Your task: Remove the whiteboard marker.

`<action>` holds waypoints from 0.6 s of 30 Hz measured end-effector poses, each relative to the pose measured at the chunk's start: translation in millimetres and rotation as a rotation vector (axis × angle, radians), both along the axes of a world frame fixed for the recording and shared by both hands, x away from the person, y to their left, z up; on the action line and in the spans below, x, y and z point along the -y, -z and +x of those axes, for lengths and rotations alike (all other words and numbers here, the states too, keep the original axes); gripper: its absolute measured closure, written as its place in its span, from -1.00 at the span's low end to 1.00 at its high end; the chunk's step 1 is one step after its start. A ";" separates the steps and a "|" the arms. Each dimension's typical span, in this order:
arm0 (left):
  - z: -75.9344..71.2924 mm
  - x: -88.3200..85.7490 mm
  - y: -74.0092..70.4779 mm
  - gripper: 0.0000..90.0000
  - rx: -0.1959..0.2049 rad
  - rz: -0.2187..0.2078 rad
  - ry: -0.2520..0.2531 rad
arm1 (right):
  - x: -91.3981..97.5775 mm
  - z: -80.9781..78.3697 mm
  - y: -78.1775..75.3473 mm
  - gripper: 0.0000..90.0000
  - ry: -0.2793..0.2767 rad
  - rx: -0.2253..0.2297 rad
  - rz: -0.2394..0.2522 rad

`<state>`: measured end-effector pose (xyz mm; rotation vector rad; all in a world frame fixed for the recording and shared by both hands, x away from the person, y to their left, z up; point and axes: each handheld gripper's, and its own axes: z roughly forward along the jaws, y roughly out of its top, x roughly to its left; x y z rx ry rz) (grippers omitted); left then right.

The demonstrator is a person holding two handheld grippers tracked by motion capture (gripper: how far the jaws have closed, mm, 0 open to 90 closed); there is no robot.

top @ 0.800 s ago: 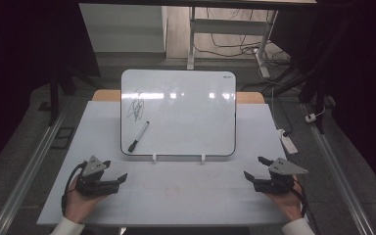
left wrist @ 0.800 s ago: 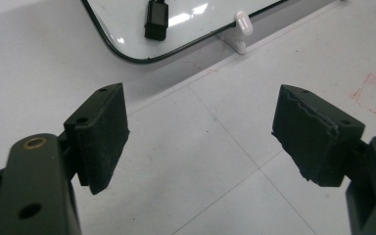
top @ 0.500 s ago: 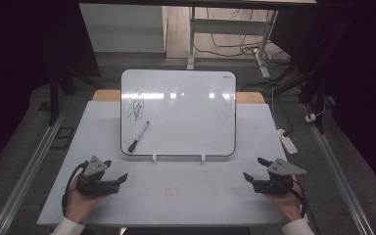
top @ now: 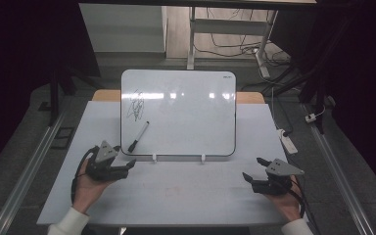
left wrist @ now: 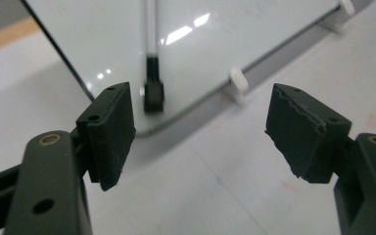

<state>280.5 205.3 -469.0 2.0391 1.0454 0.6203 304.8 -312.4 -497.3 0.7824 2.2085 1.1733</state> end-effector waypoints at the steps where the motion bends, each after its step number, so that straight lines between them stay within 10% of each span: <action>1: 5.0 2.8 -3.5 -0.39 0.005 0.003 0.002 | -0.1 -0.1 -0.1 -0.50 0.000 0.000 0.000; 18: 83.0 50.7 -19.0 -0.04 0.033 0.172 -0.044 | 1.3 -2.3 1.2 -0.48 0.015 -0.001 -0.009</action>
